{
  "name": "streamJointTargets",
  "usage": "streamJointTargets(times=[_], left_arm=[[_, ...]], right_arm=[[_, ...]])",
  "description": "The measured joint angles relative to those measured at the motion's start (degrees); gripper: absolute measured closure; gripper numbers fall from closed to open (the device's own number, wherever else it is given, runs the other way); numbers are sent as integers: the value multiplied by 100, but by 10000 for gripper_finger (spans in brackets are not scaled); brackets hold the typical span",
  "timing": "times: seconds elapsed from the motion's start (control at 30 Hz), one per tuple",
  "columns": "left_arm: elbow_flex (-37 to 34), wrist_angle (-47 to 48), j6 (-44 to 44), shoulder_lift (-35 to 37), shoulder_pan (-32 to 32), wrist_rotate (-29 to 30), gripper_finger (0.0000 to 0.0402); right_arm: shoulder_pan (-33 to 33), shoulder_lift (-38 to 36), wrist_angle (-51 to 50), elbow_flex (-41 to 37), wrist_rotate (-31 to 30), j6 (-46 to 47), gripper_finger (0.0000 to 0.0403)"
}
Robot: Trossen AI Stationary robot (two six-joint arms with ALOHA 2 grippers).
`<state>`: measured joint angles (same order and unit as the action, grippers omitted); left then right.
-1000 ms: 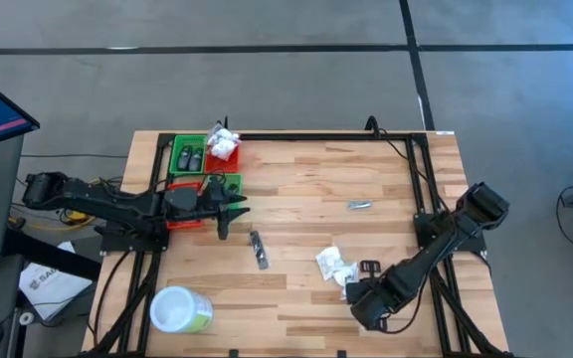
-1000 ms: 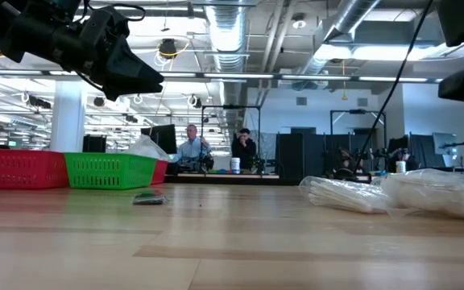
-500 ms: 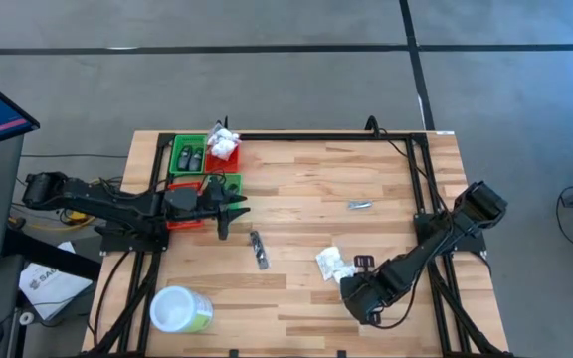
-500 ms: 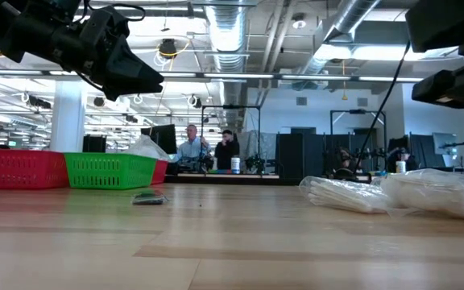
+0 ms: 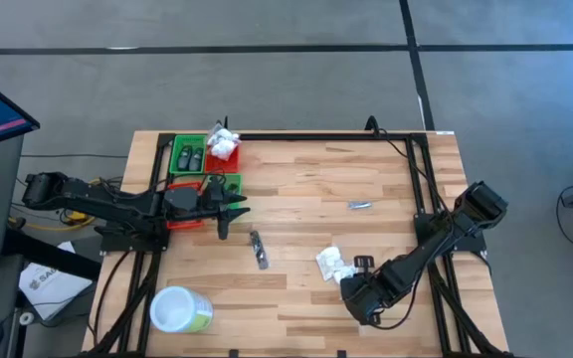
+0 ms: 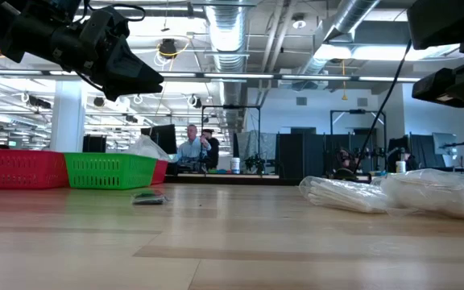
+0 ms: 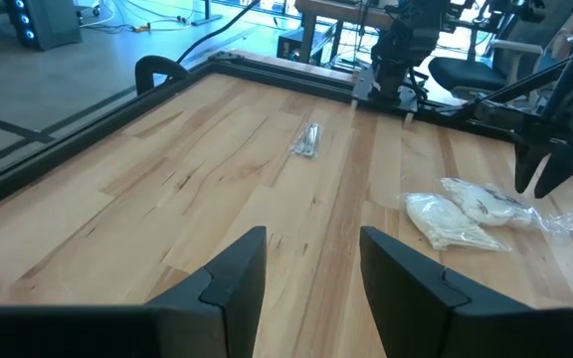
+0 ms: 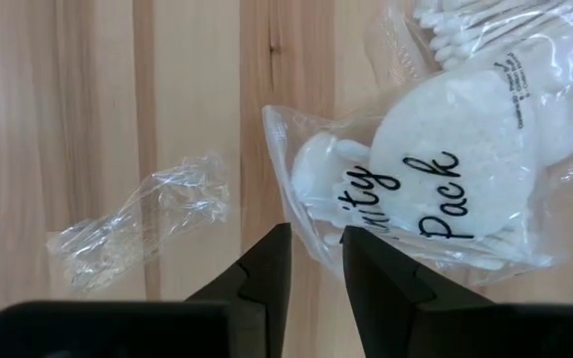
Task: Pick & Place Travel size toiletries
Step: Put the white cotton pack into the top red bin
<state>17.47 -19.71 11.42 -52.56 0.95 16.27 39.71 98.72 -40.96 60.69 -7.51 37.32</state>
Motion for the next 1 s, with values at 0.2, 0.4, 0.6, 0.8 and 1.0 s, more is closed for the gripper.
streamJointTargets(times=[0.2,0.4,0.6,0.8,1.0], left_arm=[[0,2,0,0,0,-1,247],[0,2,-20,0,0,0,247],[0,-19,-20,0,0,-1,247],[0,-26,-22,0,0,0,247],[0,-47,-42,0,0,0,247]], right_arm=[[44,303,49,-10,-10,10,317],[14,769,70,142,84,-27,317],[-41,813,74,190,77,-133,329],[-47,798,-79,206,84,-148,392],[-60,815,-699,674,54,-224,400]])
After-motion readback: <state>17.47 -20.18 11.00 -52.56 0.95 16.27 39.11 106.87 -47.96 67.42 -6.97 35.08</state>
